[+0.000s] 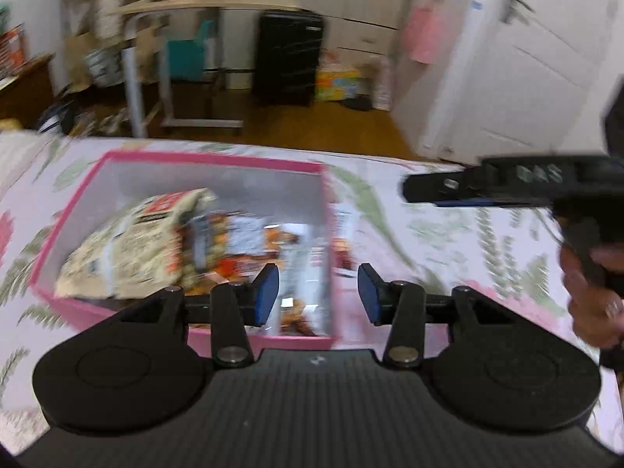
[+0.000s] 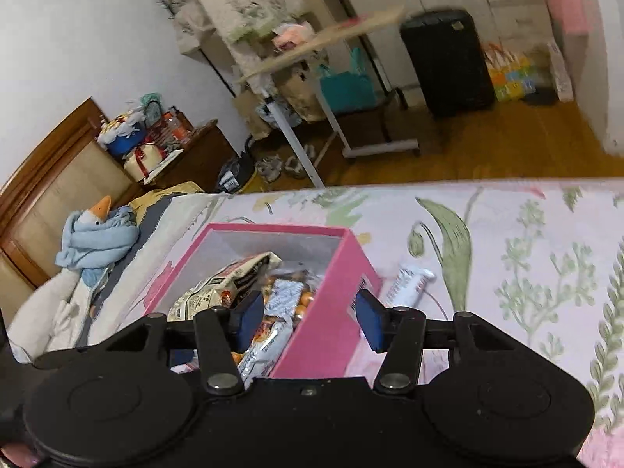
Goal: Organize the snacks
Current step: 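Open both tools to drop the wafer bars into the pink box, then grasp a white wafer bar with the left tool while the right tool grasps another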
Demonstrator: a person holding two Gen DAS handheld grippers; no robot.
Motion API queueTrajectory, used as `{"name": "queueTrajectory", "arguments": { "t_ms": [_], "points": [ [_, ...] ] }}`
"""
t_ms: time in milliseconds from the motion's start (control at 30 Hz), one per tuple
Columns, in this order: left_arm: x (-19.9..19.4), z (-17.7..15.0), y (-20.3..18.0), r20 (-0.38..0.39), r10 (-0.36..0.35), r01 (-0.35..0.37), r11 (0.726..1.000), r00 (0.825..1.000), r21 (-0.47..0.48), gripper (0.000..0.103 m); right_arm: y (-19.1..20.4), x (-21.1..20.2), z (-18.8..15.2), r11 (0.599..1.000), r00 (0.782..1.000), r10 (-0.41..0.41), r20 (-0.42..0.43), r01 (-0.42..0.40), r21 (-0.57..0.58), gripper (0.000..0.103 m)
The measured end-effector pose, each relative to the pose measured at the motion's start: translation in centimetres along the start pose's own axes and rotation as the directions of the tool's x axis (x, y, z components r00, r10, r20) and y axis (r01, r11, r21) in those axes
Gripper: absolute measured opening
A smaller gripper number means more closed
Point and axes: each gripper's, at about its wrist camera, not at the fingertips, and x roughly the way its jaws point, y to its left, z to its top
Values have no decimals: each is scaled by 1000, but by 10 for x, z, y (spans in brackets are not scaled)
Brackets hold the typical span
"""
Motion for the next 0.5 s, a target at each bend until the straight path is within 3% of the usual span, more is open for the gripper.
{"name": "queueTrajectory", "arguments": {
  "t_ms": [133, 233, 367, 500],
  "points": [
    [14, 13, -30, -35, -52, 54, 996, 998, 67, 41, -19, 0, 6, 997, 998, 7, -57, -3, 76, 58],
    [30, 17, -53, -53, -45, 51, 993, 998, 107, 41, -38, 5, 9, 993, 997, -2, -84, 12, 118, 58],
    [59, 16, -78, -67, -2, 9, 994, 998, 106, 41, -63, 17, 12, 987, 994, 15, -113, 3, 164, 58],
    [101, 8, -92, -99, 88, -82, 995, 991, 62, 41, -89, 40, 11, 976, 986, 74, -151, -40, 214, 58]
  ]
}}
